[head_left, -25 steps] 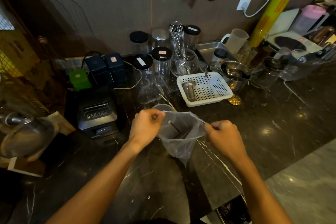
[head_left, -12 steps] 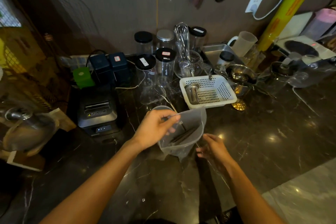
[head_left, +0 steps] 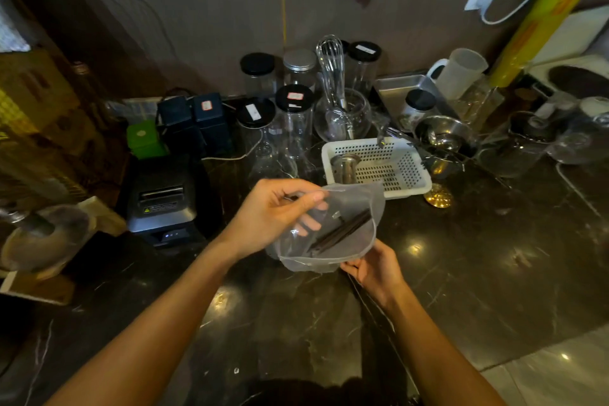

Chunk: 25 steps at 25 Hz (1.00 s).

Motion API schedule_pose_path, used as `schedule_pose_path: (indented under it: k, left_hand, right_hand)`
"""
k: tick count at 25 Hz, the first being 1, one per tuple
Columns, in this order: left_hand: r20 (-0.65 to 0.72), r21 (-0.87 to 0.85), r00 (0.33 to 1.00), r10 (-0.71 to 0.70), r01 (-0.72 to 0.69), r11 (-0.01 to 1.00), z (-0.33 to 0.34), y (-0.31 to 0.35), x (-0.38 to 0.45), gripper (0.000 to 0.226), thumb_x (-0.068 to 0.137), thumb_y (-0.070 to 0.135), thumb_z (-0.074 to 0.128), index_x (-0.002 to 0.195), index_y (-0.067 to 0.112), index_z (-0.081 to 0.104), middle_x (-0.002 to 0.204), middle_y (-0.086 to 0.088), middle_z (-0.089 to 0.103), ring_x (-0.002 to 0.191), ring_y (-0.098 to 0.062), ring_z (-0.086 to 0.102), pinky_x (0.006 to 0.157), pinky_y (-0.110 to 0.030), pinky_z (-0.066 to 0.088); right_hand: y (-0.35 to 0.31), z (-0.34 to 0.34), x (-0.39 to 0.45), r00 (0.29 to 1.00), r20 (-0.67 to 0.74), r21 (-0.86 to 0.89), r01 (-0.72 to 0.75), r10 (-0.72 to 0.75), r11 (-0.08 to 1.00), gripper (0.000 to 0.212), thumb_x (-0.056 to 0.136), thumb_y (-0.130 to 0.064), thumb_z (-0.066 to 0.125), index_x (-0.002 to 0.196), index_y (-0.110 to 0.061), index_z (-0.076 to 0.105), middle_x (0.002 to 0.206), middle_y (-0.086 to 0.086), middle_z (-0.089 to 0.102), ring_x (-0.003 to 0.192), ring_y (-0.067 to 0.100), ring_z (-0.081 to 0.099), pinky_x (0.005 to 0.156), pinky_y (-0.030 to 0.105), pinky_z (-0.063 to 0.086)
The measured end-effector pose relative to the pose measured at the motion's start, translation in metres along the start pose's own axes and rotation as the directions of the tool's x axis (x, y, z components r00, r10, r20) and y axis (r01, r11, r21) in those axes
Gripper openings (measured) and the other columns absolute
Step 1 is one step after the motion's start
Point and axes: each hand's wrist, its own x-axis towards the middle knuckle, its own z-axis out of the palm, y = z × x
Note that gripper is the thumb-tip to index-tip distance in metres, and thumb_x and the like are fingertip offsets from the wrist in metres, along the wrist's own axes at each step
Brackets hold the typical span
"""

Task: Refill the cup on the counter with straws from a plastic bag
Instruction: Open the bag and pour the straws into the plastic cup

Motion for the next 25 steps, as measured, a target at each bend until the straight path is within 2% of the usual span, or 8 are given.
schedule_pose_path:
  k: [5,9,13,15,17,20,22,25]
  left_hand:
    - [-0.082,0.033,0.996,0.046,-0.043,0.999,-0.017,-0.001,0.023,0.025,0.095,0.018,0.065,0.112,0.003,0.075,0.099,-0.016,0.079,0.075,-0.031,0.079,0.063,-0.035,0.065]
    - [-0.120,0.072,0.991,0.053,-0.044,0.996,-0.044,-0.014,0.030,0.022,0.098,0.012,0.064,0.114,0.002,0.074,0.100,-0.017,0.078,0.081,-0.025,0.079,0.069,-0.031,0.066]
    - [-0.199,0.012,0.980,-0.015,0.018,1.000,-0.060,-0.035,0.029,0.020,0.100,0.009,0.061,0.111,0.003,0.076,0.100,-0.006,0.080,0.091,-0.017,0.079,0.081,-0.031,0.065]
    - [-0.237,0.022,0.970,-0.058,0.065,0.998,-0.066,-0.049,0.028,0.019,0.099,0.009,0.063,0.111,0.008,0.078,0.104,0.000,0.079,0.094,-0.009,0.078,0.088,-0.032,0.063]
    - [-0.253,0.027,0.964,-0.086,0.096,0.995,-0.072,-0.064,0.023,0.018,0.098,0.009,0.065,0.109,0.014,0.079,0.104,0.002,0.080,0.096,-0.008,0.077,0.090,-0.033,0.063]
    - [-0.264,-0.014,0.958,-0.108,0.108,0.994,-0.080,-0.081,0.014,0.021,0.096,0.005,0.067,0.108,0.019,0.077,0.100,0.007,0.081,0.098,-0.010,0.078,0.088,-0.032,0.064]
    - [-0.282,-0.048,0.954,-0.104,0.094,0.994,-0.082,-0.086,0.009,0.022,0.095,0.001,0.066,0.108,0.017,0.075,0.101,0.006,0.081,0.100,-0.011,0.077,0.087,-0.031,0.064]
    - [-0.284,-0.110,0.953,-0.109,0.080,0.991,-0.081,-0.084,0.006,0.023,0.096,0.002,0.064,0.114,0.015,0.072,0.108,0.003,0.078,0.104,-0.012,0.076,0.084,-0.029,0.064]
  right_hand:
    - [-0.012,-0.006,0.005,0.995,0.063,-0.051,0.086,-0.083,0.995,0.041,0.100,-0.027,0.063,0.131,-0.002,0.069,0.103,0.017,0.070,0.084,0.023,0.058,0.091,0.042,0.052]
    - [-0.041,0.001,0.001,0.969,-0.025,-0.142,0.240,-0.246,0.960,0.024,0.104,-0.026,0.059,0.113,-0.008,0.074,0.074,0.002,0.051,0.068,0.014,0.051,0.070,0.030,0.054]
    - [-0.072,0.024,-0.005,0.923,-0.076,-0.290,0.342,-0.378,0.894,0.015,0.103,-0.019,0.062,0.107,-0.010,0.073,0.081,0.002,0.065,0.062,0.009,0.058,0.065,0.029,0.052]
    - [-0.086,0.036,-0.004,0.889,-0.113,-0.408,0.365,-0.443,0.837,0.015,0.100,-0.020,0.066,0.109,-0.011,0.073,0.094,0.004,0.074,0.072,0.011,0.070,0.070,0.032,0.058]
    - [-0.098,0.047,-0.003,0.842,-0.140,-0.537,0.377,-0.521,0.754,0.014,0.100,-0.022,0.068,0.109,-0.013,0.074,0.089,0.001,0.075,0.076,0.017,0.071,0.071,0.033,0.060]
    - [-0.112,0.060,0.000,0.791,-0.076,-0.659,0.417,-0.607,0.626,0.016,0.102,-0.024,0.067,0.108,-0.012,0.075,0.066,-0.001,0.063,0.061,0.018,0.055,0.062,0.035,0.054]
    - [-0.120,0.067,-0.003,0.767,-0.009,-0.702,0.452,-0.641,0.551,0.019,0.102,-0.026,0.066,0.110,-0.012,0.076,0.072,0.005,0.062,0.059,0.017,0.053,0.063,0.038,0.051]
    - [-0.131,0.083,-0.011,0.716,0.057,-0.716,0.515,-0.695,0.471,0.019,0.103,-0.025,0.064,0.110,-0.011,0.076,0.084,0.010,0.064,0.058,0.012,0.055,0.055,0.031,0.048]
